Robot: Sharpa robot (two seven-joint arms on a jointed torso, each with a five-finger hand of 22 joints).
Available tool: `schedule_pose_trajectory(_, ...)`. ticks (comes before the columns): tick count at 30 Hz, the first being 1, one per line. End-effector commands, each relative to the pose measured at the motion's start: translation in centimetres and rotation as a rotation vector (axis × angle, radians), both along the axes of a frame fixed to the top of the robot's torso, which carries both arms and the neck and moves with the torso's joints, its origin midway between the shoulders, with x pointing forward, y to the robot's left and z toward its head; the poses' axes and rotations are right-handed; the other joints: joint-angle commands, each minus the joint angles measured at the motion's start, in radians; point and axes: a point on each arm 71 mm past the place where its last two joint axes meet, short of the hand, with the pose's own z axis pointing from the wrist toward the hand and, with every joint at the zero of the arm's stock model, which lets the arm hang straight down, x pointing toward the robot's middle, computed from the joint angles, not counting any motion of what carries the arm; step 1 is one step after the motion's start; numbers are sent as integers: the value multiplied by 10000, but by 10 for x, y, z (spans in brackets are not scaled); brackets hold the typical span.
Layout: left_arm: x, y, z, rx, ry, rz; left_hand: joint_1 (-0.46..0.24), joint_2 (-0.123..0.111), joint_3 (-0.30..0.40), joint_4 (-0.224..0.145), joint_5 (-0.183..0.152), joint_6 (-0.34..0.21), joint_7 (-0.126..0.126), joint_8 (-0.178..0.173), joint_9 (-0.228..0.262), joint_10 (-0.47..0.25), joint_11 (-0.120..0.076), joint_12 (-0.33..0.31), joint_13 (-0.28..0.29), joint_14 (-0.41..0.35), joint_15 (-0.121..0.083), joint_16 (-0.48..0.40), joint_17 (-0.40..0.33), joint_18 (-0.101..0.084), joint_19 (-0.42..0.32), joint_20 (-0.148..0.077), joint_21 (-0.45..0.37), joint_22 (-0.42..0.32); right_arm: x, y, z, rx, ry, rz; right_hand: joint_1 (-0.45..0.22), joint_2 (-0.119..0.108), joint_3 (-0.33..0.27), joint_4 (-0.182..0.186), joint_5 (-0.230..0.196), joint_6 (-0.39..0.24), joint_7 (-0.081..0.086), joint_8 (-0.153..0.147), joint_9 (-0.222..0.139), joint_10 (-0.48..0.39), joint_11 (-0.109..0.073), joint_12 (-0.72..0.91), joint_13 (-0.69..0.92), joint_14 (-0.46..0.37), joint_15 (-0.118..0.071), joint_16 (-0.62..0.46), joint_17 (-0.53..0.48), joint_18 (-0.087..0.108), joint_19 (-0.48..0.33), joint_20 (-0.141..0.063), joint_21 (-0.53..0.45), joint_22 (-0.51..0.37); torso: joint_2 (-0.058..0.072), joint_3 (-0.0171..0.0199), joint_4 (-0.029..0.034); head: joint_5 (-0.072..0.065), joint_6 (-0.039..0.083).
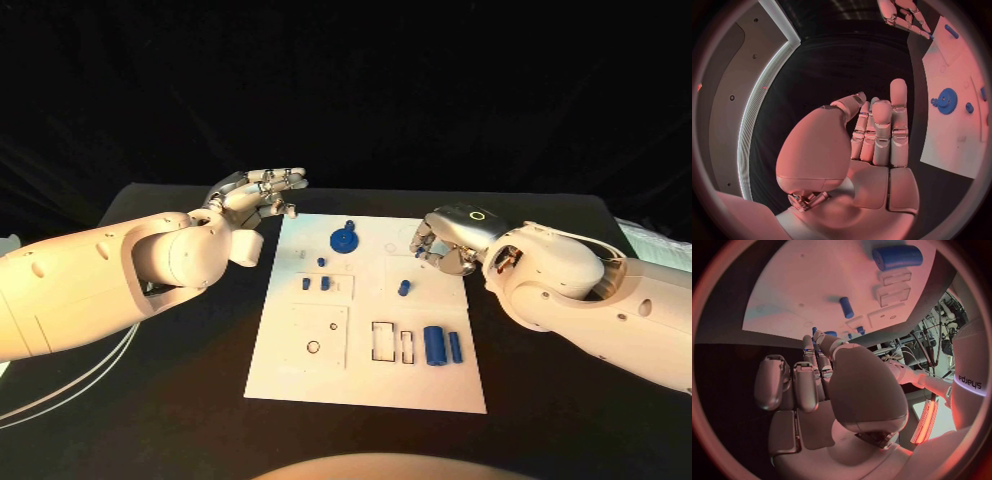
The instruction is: Assemble the parts on the task board
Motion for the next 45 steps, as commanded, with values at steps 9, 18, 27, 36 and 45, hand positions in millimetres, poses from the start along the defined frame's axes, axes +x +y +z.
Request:
schedule_pose_trajectory(9,0,-6,0,-132,10,-218,-27,-47,-5,-44,42,-54,8,8,-16,-50,18,57,-19,-62,20,-20,-21,101,-5,-33,-51,-16,-33,59,-3,1003,530,1671,-140,-13,582,-477,-4,15,91,-64,-1,490,-400,-72,19,552,-18,53,18,103,42,15,37,3,-2,-30,50,284,-64)
schedule_pose_trajectory(18,-2,-12,1,-189,14,-365,-27,-47,-5,-44,42,-54,8,8,-16,-50,18,57,-19,-62,20,-20,-21,101,-5,-33,-51,-16,-51,92,-37,1012,1465,2452,-164,-23,612,-505,11,2,107,-82,-2,483,-387,-95,17,549,-9,45,3,107,33,16,30,-13,7,-26,19,620,-182)
schedule_pose_trajectory(27,-3,-15,1,-219,18,-451,-37,-57,-10,-49,43,-82,19,-1,-19,-75,28,61,-26,-74,29,-17,-28,98,-11,-28,-62,-22,-60,107,-54,1011,2001,2767,-188,-28,638,-531,29,-13,121,-99,-3,473,-376,-119,14,549,-1,47,2,110,26,17,25,-26,8,-16,17,751,-244)
schedule_pose_trajectory(36,-3,-16,1,-203,0,-502,-37,-57,-10,-49,43,-82,19,-1,-19,-75,28,61,-26,-74,29,-17,-28,98,-11,-28,-62,-22,-61,112,-59,931,2152,2830,-221,-42,642,-545,31,-21,133,-109,-2,465,-366,-136,13,547,7,43,-8,110,24,19,24,-28,7,-8,-4,812,-286)
schedule_pose_trajectory(45,-4,-17,1,-211,6,-546,-40,-60,-11,-53,44,-103,26,-9,-21,-87,34,66,-29,-85,34,-21,-46,97,-13,-25,-69,-26,-62,116,-62,804,2292,2917,-325,-87,601,-565,29,-22,148,-122,3,460,-354,-169,15,545,21,46,-11,111,16,28,21,-37,9,-4,-2,828,-328)
